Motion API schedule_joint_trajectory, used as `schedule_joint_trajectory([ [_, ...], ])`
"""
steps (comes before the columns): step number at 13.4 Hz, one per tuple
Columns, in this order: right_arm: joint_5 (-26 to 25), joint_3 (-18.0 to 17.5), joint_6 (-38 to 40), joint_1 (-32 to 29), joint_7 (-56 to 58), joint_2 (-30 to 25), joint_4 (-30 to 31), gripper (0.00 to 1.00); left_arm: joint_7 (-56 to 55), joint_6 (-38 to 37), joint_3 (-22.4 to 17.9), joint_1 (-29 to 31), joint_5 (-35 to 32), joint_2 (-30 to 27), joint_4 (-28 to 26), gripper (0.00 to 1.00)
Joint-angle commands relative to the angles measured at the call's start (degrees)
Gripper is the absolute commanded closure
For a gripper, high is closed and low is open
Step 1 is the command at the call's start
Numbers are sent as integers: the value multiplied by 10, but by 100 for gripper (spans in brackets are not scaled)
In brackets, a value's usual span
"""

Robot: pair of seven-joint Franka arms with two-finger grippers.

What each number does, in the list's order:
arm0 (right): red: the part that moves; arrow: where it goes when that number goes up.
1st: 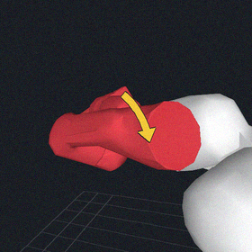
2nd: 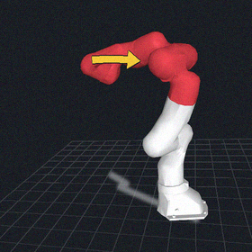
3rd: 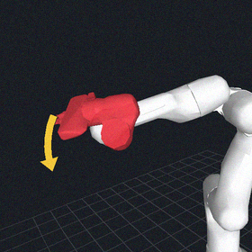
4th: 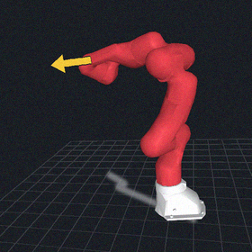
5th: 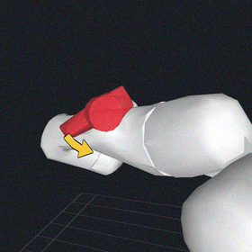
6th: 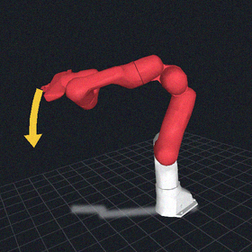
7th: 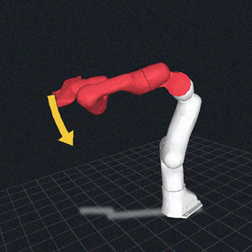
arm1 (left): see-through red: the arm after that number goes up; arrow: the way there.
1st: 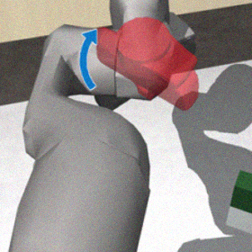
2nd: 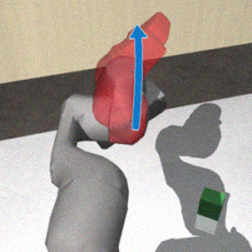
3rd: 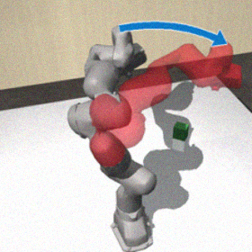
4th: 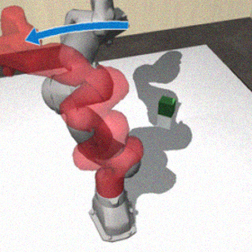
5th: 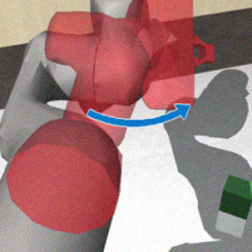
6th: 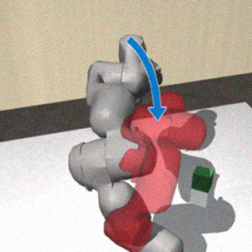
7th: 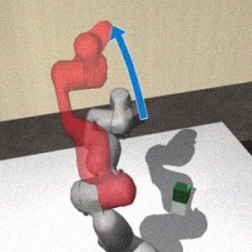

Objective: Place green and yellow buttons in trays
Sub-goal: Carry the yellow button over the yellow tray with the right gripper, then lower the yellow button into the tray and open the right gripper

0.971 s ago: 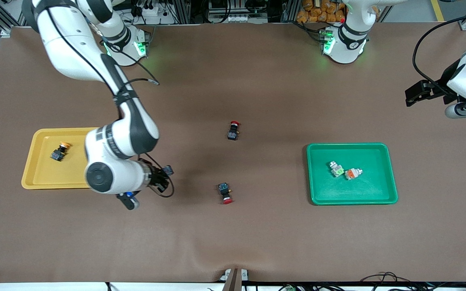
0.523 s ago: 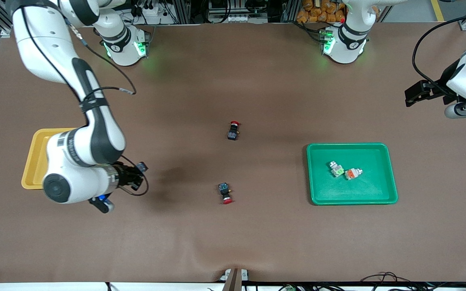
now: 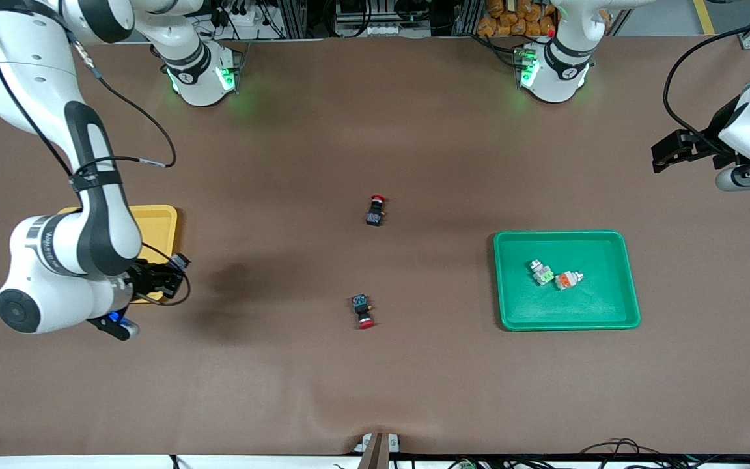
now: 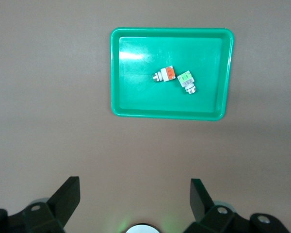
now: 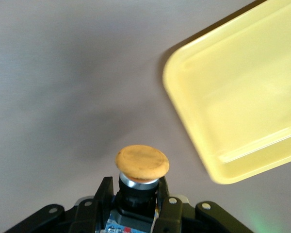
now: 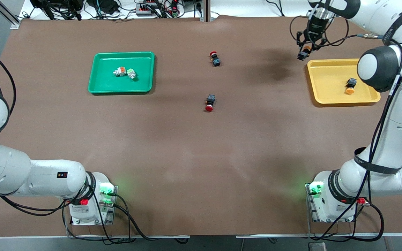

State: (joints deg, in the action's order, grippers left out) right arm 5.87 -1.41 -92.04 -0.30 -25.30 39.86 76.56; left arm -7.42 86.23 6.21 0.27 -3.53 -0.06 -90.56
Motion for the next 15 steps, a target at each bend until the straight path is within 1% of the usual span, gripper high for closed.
schedule_joint_trajectory([
  [1, -13, -9, -21, -46, 88, -46, 74, 100, 13, 3, 3, 5, 8, -16, -10, 0],
  [4, -13, -9, -82, -90, 175, -67, 140, 100, 13, 3, 3, 5, 8, -16, -10, 0],
  [6, -13, -9, -103, -116, 228, -67, 162, 100, 13, 4, 3, 6, 8, -16, -9, 0],
  [8, -13, -9, -126, -131, 254, -67, 183, 100, 13, 4, 3, 6, 9, -16, -9, 0],
  [12, -12, -10, -214, -165, 310, -61, 239, 100, 13, 4, 3, 6, 9, -16, -10, 0],
  [15, -12, -10, -249, -166, 311, -59, 268, 100, 13, 4, 3, 6, 8, -16, -10, 0],
])
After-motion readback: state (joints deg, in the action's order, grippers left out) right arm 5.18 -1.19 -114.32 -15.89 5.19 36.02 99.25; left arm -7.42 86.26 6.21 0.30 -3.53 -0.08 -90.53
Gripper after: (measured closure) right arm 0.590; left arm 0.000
